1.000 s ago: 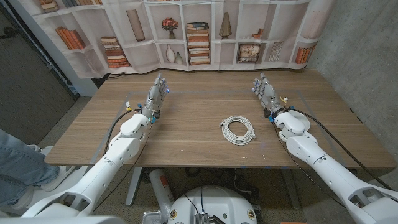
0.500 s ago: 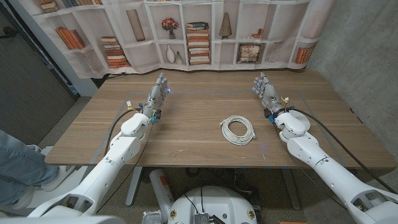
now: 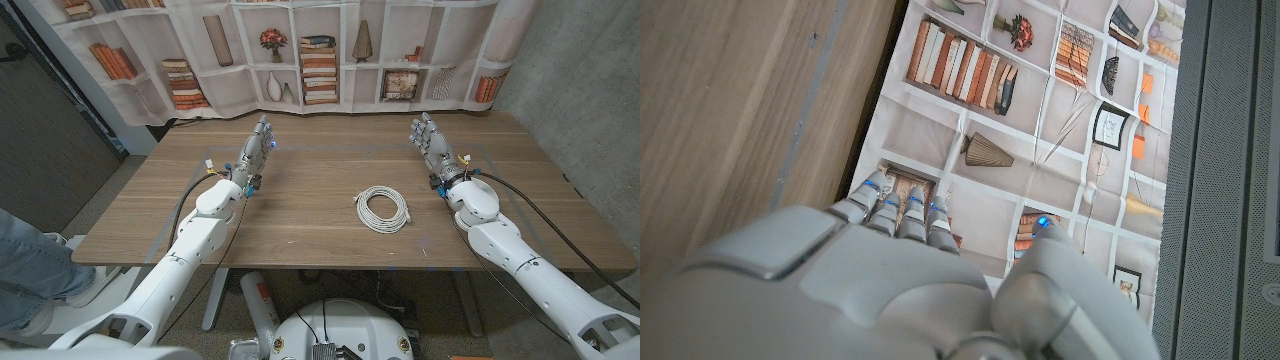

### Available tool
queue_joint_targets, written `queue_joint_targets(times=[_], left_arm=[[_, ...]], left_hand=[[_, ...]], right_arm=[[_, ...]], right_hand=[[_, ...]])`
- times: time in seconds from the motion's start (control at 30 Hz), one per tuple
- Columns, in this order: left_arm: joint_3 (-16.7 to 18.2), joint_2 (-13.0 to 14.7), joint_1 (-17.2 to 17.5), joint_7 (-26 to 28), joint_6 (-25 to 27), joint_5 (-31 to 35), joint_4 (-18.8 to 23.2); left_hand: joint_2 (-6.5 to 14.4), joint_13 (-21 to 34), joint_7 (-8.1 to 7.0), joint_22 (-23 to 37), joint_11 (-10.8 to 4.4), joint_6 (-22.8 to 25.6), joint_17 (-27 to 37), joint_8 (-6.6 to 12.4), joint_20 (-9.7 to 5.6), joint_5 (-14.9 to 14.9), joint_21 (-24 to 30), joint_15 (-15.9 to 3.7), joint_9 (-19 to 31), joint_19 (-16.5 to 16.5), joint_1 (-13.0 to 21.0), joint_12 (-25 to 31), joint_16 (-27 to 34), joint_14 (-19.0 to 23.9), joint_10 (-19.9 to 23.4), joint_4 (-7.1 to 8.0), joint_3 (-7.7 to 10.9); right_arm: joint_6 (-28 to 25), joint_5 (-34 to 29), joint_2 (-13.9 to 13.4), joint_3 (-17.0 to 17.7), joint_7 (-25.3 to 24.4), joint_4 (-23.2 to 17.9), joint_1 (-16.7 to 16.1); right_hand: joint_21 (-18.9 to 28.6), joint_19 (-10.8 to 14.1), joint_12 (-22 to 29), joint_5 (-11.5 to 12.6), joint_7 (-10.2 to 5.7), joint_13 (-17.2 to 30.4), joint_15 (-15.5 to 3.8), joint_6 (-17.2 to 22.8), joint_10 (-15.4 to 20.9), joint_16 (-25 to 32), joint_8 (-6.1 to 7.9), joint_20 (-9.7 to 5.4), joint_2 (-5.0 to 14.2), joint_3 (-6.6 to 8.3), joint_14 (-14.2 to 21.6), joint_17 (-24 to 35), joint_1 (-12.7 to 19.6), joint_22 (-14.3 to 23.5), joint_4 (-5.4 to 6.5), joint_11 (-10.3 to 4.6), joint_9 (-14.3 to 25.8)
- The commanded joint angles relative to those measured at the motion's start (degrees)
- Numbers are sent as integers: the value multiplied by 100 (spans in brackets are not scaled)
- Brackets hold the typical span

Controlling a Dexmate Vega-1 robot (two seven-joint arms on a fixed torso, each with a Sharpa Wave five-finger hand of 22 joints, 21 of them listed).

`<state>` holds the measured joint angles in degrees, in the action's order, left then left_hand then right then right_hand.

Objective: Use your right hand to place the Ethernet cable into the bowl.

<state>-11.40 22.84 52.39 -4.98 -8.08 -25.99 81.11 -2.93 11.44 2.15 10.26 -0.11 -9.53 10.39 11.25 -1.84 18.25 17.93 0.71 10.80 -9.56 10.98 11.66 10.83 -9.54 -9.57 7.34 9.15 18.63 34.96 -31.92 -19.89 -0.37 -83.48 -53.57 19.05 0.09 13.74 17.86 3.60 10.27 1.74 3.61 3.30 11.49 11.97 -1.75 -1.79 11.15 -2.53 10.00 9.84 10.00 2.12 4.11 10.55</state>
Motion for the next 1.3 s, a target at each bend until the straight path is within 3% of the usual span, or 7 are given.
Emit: queue_joint_targets(times=[0.03,0.93,1.07,1.3], left_arm=[[75,13,117,58,40,96,230],[74,65,161,52,66,125,304],[79,83,177,67,89,132,352],[89,77,205,115,52,150,362]], left_hand=[[30,1,21,16,-2,-524,14,26,-224,36,-20,29,7,-1658,48,34,29,-1132,-623,-36,13],[128,-22,30,18,12,-473,12,42,-200,39,-70,34,8,-1640,133,49,33,-1087,-578,-73,39],[147,-25,28,19,12,-468,12,43,-194,37,-81,34,8,-1637,150,52,33,-1078,-567,-80,43],[173,-30,24,20,21,-431,12,54,-195,34,-89,33,8,-1613,173,63,39,-1051,-536,-90,48]], right_arm=[[233,-130,-152,73,-80,-298,-253],[617,-532,-383,59,-132,-706,-586],[663,-887,-448,68,-396,-829,-687],[809,-922,-475,75,-379,-849,-773]], right_hand=[[-13,51,39,-12,-7,20,-1,78,63,22,39,-213,4,14,71,31,85,17,-50,9,9],[-24,349,34,-93,-85,25,-80,216,208,6,36,-288,55,68,227,32,345,21,-226,-76,15],[-26,377,32,-102,-87,25,-79,233,221,5,37,-303,57,71,245,32,367,21,-242,-81,16],[-39,429,12,-123,-112,26,-116,252,210,-3,29,-317,70,84,274,32,431,22,-285,-103,18]])
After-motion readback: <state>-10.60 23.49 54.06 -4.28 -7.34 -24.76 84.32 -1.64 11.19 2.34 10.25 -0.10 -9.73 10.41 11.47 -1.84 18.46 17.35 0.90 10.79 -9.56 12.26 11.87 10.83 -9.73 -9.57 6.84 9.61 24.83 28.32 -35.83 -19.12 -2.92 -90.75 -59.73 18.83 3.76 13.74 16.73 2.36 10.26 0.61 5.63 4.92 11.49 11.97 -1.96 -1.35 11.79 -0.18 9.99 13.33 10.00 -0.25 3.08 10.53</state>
